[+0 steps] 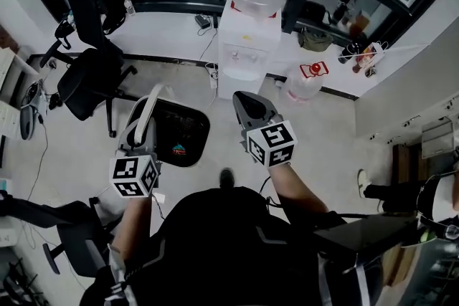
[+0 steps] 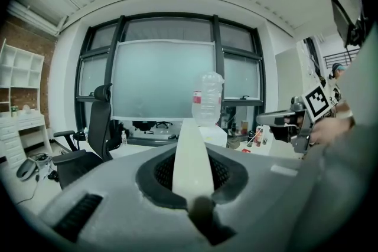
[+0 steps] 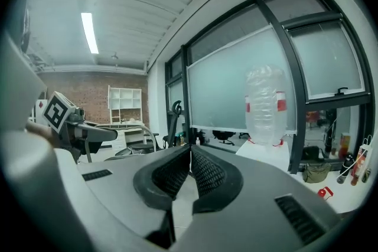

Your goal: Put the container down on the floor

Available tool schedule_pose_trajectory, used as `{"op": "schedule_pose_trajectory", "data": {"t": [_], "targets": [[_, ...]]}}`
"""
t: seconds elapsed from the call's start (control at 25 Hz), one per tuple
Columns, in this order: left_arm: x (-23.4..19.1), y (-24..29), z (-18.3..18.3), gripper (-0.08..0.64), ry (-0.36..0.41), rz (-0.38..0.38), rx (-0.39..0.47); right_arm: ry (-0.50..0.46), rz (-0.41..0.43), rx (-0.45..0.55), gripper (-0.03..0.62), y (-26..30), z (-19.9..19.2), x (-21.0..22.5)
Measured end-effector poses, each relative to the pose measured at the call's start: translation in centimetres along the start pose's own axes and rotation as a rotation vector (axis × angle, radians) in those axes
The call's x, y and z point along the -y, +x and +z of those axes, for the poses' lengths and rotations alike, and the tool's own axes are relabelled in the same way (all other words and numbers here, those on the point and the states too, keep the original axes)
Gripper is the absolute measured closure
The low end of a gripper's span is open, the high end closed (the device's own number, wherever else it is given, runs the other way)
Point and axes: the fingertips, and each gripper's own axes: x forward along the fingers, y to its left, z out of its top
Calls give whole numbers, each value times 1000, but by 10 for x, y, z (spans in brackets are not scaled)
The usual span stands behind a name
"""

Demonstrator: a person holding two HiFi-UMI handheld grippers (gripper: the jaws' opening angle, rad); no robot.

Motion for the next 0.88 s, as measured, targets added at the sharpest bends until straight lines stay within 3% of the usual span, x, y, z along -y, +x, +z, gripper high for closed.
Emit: {"op": "schedule_pose_trajectory", "data": {"t": [0.44,0.88], "targets": [[8,55,14,525,-10,54,-16,10,50,7,583,22,-1,61],[-2,95,22,526,0,79,-27,15,90,7,583,62,-3,86]]}}
